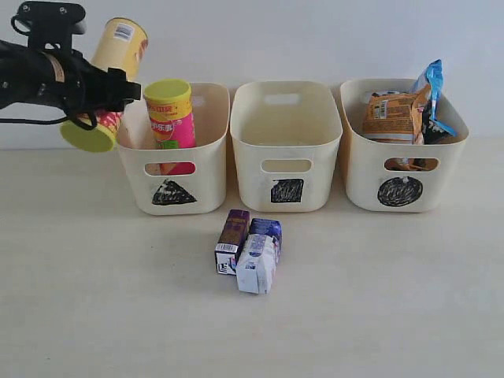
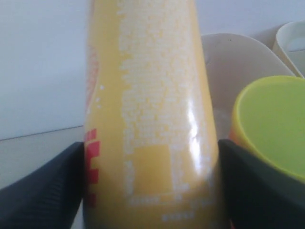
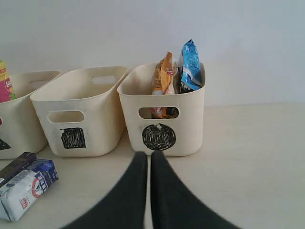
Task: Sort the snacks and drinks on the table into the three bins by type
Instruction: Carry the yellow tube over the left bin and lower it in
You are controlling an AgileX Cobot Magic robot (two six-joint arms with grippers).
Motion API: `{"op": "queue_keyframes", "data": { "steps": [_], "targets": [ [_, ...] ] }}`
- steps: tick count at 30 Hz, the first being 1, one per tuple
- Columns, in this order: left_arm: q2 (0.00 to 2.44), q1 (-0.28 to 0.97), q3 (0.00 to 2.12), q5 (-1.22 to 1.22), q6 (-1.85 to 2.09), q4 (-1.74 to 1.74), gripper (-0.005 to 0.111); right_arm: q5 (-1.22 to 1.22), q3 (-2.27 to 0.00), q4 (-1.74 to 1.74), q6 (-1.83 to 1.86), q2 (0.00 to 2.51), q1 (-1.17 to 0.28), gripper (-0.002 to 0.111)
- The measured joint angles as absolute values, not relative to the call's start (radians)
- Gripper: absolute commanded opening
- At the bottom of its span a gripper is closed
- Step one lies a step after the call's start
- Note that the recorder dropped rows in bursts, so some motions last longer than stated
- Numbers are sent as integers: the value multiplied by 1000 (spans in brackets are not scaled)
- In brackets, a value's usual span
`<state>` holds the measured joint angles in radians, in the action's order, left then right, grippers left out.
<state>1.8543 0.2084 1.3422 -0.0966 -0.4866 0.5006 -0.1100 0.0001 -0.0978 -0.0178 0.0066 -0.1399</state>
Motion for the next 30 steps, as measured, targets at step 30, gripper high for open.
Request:
{"op": "queue_keyframes", "data": {
  "steps": [30],
  "targets": [
    [1979,215,1449,194,-515,494,4,-110,0,-98,-18,7,-140,0]
  ]
}}
